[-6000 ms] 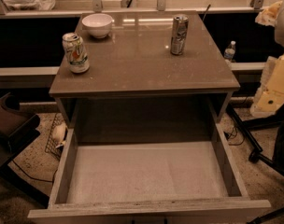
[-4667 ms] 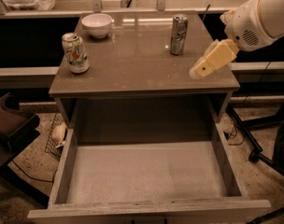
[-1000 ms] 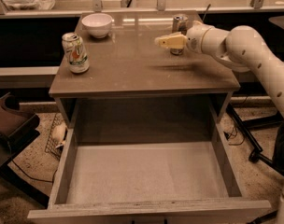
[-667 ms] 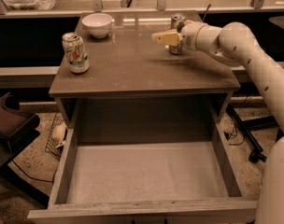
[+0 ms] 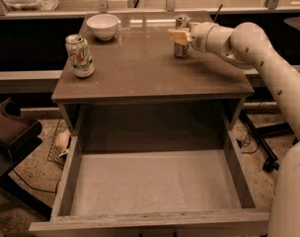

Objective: Place redbull can into top drawer

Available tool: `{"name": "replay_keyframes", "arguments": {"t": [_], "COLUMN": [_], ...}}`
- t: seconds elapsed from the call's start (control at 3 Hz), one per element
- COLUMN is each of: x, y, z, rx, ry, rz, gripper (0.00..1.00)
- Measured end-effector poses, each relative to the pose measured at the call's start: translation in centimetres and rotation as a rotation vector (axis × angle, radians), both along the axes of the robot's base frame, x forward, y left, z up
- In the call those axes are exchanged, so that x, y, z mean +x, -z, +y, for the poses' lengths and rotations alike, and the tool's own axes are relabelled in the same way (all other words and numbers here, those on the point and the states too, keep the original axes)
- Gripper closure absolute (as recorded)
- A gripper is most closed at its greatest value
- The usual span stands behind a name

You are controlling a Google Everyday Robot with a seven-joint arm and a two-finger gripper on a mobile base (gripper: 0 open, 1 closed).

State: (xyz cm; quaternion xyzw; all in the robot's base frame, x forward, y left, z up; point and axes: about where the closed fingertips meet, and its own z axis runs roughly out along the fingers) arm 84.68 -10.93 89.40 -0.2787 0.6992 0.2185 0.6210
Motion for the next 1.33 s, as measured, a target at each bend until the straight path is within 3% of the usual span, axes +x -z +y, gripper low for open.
{"name": "replay_keyframes", "arguments": {"t": [0.33,1.0,1.33], "x": [0.0,-0.5,-3.0], "y": [0.1,-0.8,-4.2], "z": [0.3,1.0,1.1], "rx": [0.001,-0.008,-0.031], "ry": [-0.004,-0.010,-0.011], "rz": [0.001,-0.002,-0.021], "gripper": [0.95,1.00,1.00]}}
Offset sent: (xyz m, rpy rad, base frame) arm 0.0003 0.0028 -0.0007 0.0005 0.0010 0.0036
